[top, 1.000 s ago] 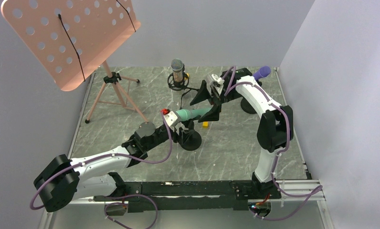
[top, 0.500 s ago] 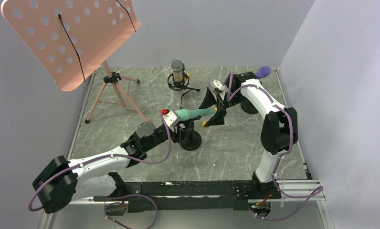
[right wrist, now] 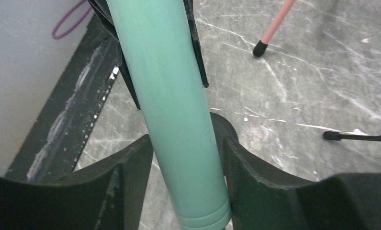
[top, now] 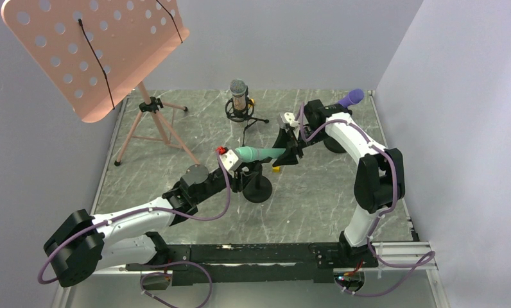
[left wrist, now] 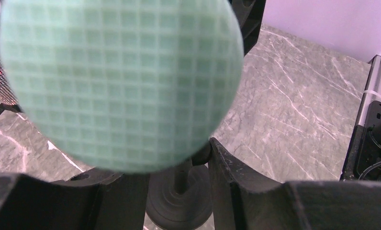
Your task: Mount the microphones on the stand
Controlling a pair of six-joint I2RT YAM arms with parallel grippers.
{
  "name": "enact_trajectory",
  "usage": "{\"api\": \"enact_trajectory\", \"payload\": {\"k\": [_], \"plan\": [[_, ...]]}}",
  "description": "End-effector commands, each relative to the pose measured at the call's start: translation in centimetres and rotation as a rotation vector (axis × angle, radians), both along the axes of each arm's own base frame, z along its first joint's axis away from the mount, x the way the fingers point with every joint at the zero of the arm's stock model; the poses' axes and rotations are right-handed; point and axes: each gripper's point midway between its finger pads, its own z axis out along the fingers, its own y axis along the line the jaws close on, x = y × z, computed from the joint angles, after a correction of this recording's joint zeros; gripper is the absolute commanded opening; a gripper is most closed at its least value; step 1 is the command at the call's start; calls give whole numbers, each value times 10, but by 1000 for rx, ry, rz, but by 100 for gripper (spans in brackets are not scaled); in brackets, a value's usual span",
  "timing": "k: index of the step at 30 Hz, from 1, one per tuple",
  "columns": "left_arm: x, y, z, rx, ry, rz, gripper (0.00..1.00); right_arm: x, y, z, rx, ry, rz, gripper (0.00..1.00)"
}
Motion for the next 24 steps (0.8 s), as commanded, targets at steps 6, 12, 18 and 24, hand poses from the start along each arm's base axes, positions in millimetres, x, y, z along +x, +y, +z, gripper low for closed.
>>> {"api": "enact_trajectory", "payload": {"k": [6,12,18,24], "plan": [[2,-3,15,-25,-23,0,22,-1,4,13,25,-80,6,34],[2,-4,15,-30,-22,-5,19,-7,7,8,29,-57,27,25],[1,-5,15,-29,-24,-14,18,-9,9,10,32,-60,37,23],[-1,-7,16,-31,-30,-31,17,-5,14,3,-33,-112,23,22]]}}
